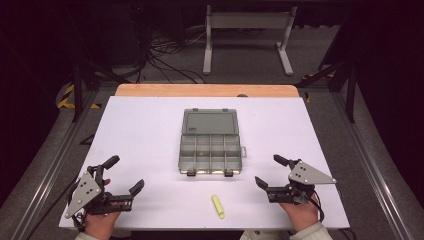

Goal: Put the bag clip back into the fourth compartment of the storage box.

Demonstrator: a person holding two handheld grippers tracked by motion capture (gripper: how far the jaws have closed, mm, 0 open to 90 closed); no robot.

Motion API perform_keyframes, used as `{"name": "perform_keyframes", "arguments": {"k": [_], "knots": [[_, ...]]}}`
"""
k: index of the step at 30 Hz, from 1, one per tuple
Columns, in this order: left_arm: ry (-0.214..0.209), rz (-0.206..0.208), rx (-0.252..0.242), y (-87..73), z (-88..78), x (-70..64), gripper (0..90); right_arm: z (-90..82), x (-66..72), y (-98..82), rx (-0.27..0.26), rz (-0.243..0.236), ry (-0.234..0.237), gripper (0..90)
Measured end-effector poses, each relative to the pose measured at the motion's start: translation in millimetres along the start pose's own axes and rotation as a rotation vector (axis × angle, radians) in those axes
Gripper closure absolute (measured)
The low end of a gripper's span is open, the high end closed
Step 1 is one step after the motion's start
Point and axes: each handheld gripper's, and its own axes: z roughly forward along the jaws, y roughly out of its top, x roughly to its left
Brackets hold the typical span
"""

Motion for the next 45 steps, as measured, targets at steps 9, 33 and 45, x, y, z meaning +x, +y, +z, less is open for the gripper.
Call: {"name": "perform_keyframes", "arguments": {"k": [9, 33, 45], "knots": [[0.004, 0.006, 0.006, -0.4, -0.9, -0.8, 0.2, 2.7, 0.7, 2.5, 0.002, -0.003, 0.011, 9.9], [0.003, 0.011, -0.001, 1.0, -2.2, -1.0, 0.2, 38.9, 41.1, 42.6, 0.025, -0.075, 0.182, 9.9], [0.000, 0.012, -0.002, 1.4, -1.0, -1.7, 0.2, 52.9, 56.1, 52.2, 0.034, -0.094, 0.251, 10.1]]}}
